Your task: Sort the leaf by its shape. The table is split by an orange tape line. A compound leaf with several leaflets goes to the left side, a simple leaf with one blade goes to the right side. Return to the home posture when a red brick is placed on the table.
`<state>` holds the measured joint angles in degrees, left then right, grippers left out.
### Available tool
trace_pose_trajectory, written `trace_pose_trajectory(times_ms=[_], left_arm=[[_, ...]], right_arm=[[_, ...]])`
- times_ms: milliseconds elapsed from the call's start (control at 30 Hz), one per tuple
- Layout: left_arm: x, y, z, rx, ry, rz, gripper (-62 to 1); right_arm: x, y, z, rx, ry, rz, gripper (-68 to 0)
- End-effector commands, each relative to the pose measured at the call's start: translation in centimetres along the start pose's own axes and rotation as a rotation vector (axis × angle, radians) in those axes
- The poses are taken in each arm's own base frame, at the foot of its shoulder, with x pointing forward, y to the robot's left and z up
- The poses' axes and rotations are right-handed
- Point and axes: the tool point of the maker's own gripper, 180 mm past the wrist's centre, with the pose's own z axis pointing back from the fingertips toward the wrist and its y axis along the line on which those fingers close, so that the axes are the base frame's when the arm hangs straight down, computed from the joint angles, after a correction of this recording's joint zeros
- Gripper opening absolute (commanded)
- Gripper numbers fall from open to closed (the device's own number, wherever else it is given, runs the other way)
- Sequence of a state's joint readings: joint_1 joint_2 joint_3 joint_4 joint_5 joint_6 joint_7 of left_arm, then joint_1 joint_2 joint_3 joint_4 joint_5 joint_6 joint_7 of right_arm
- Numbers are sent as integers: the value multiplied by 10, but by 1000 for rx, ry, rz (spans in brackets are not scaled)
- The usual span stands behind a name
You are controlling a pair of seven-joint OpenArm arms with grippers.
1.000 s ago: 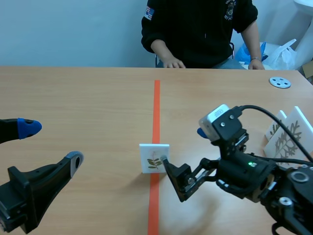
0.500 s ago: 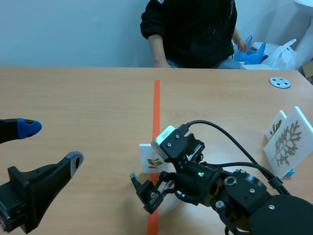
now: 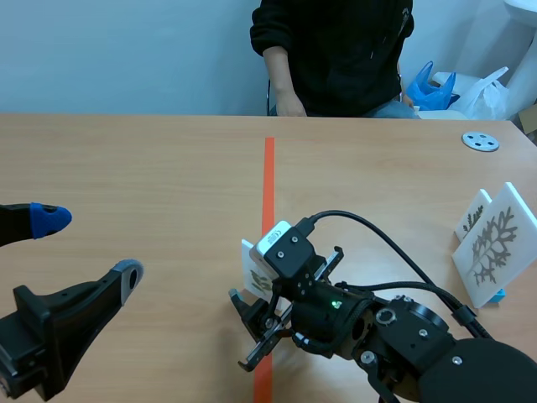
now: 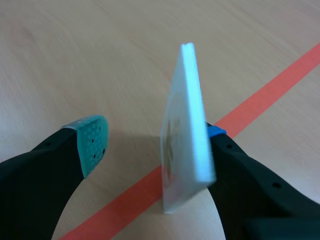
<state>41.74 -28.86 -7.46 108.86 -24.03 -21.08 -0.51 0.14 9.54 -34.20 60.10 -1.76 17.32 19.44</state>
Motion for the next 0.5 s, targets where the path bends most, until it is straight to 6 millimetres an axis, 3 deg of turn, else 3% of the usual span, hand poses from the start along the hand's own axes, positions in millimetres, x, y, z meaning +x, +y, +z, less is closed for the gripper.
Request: trace_pose_trajectory(times_ms=[0, 467], left_arm=[[7, -4, -1, -7, -32, 9, 14], [7, -4, -1, -7, -32, 9, 14]], right_arm=[[14, -10, -1, -20, -41, 13, -376], [14, -13, 0, -27, -45, 14, -661]])
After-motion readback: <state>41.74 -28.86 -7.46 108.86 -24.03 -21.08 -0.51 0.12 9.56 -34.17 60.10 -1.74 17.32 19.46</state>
